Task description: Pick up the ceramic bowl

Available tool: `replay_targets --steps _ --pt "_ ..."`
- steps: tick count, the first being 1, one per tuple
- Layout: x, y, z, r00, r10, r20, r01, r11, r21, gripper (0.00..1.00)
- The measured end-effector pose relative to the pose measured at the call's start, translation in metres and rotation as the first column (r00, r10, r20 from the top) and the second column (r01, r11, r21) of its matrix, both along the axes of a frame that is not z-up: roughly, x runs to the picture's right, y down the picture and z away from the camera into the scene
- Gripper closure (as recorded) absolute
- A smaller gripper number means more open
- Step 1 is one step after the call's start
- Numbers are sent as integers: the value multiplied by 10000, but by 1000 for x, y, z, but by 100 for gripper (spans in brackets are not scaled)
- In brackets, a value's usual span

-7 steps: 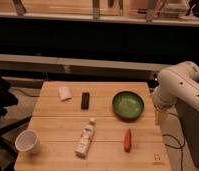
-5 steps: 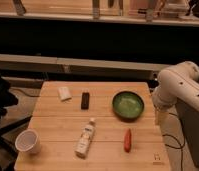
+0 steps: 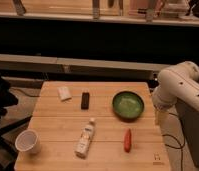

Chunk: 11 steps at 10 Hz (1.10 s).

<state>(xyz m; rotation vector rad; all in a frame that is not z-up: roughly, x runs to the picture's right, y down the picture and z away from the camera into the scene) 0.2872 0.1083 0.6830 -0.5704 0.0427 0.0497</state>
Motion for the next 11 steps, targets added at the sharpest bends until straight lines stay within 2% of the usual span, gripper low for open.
replay_targets --steps 7,9,10,11 --pt "0 1 0 10000 -35 3 35 10000 -7 20" --pt "-10 6 7 9987 -451 235 451 9990 -9 20" --pt "-22 9 14 9953 -846 464 847 9964 1 20" --pt "-23 10 16 9946 -922 481 922 9957 13 20"
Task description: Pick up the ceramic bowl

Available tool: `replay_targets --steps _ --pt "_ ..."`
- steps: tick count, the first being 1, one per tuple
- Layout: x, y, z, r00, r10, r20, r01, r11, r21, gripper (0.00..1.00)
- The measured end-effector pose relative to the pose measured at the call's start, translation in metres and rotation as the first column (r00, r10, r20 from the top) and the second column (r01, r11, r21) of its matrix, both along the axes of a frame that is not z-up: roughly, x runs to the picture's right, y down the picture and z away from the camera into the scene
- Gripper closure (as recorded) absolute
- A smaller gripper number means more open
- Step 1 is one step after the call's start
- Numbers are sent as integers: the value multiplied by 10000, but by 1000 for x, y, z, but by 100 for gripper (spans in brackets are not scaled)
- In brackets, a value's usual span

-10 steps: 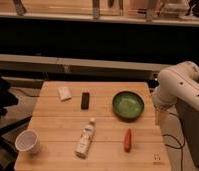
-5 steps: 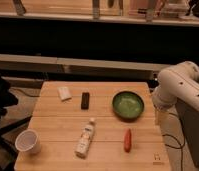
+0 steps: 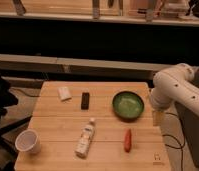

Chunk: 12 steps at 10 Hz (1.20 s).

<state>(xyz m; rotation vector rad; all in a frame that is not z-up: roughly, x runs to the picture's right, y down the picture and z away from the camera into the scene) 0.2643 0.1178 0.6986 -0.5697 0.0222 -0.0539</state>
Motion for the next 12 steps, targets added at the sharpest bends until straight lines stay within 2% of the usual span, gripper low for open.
replay_targets --steps 3,7,10,12 --pt "1 -2 0 9999 -149 52 149 9999 29 20" --pt "-12 3 15 9948 -905 468 904 9959 47 20" --pt "-10 2 15 9923 -1108 548 1104 9938 90 20" --pt "-12 7 22 9867 -1450 734 1449 9894 64 20"
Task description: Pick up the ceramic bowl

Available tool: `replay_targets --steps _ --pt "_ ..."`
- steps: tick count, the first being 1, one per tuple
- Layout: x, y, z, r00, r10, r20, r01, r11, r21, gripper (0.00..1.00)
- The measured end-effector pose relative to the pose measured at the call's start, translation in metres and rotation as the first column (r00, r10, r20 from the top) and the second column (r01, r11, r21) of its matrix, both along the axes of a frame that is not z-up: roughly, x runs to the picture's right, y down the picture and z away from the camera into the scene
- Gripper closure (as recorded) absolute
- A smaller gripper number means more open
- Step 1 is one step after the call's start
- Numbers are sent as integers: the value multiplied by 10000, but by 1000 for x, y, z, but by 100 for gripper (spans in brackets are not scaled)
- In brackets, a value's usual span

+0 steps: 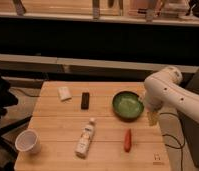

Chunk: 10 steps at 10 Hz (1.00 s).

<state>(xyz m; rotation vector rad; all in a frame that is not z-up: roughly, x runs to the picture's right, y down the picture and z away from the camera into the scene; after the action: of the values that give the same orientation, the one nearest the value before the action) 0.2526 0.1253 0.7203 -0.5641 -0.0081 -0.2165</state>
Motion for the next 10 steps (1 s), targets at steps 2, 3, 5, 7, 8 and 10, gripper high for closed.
replay_targets --steps 2,3,5,7,8,10 --pt "-5 7 12 9993 -321 214 321 9995 1 20" --pt "-6 7 14 9987 -429 272 428 9991 16 20" --pt "-5 9 15 9975 -601 361 600 9982 19 20" --pt "-7 10 19 9961 -747 468 748 9972 16 20" --pt "-8 15 27 9945 -861 590 862 9963 17 20" --pt "-9 21 38 9921 -1017 728 1018 9948 25 20"
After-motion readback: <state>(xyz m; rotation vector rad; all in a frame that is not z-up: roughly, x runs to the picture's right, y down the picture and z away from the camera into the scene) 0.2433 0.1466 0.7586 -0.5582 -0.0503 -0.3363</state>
